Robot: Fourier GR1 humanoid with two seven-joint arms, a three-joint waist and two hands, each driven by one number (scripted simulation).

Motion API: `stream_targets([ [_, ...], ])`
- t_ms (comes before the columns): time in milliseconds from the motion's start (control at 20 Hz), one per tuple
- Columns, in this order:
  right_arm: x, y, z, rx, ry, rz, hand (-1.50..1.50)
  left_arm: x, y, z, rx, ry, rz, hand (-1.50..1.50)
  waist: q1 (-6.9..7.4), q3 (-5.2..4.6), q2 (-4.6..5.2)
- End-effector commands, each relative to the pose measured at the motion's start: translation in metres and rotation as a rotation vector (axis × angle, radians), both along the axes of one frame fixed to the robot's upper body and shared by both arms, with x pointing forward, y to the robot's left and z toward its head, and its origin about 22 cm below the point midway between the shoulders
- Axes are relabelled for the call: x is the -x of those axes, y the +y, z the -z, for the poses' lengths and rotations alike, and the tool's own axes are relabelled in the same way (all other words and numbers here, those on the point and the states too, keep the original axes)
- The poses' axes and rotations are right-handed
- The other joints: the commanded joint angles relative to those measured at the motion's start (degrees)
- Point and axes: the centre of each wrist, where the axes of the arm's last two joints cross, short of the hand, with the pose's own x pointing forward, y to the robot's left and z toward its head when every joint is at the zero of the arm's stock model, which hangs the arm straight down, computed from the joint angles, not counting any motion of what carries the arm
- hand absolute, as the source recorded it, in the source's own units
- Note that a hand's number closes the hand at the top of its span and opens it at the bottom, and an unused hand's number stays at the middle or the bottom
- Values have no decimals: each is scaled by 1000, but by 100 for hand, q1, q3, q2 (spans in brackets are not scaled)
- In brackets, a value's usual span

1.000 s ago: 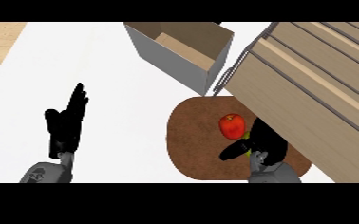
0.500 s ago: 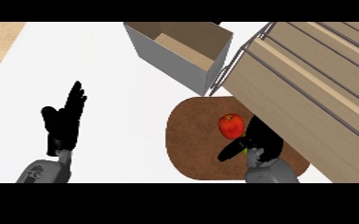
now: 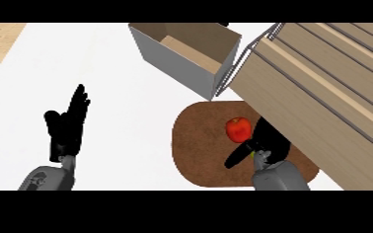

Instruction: Pick the tomato from the cutting board and place it in the cardboard box

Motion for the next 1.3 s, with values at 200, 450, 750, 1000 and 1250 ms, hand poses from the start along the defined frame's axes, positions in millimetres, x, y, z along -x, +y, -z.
stream_targets([
  [200,-20,3,-30,98,-155,36,150,2,0,3,2,-10,5,0,49,-75,-93],
  [450,3,86,-23,124,-134,-329,150,-16,-32,-10,23,-26,98,0,666,-65,-11],
  [750,20,119,-39,144,-176,-528,150,-20,-45,-10,17,-20,167,0,1001,-78,34],
  [1000,16,148,-70,163,-290,-596,150,-24,-44,-8,6,-20,173,0,949,-93,8],
  [1250,15,170,-112,171,-426,-617,150,-23,-40,-2,3,-5,144,0,863,-105,-63],
])
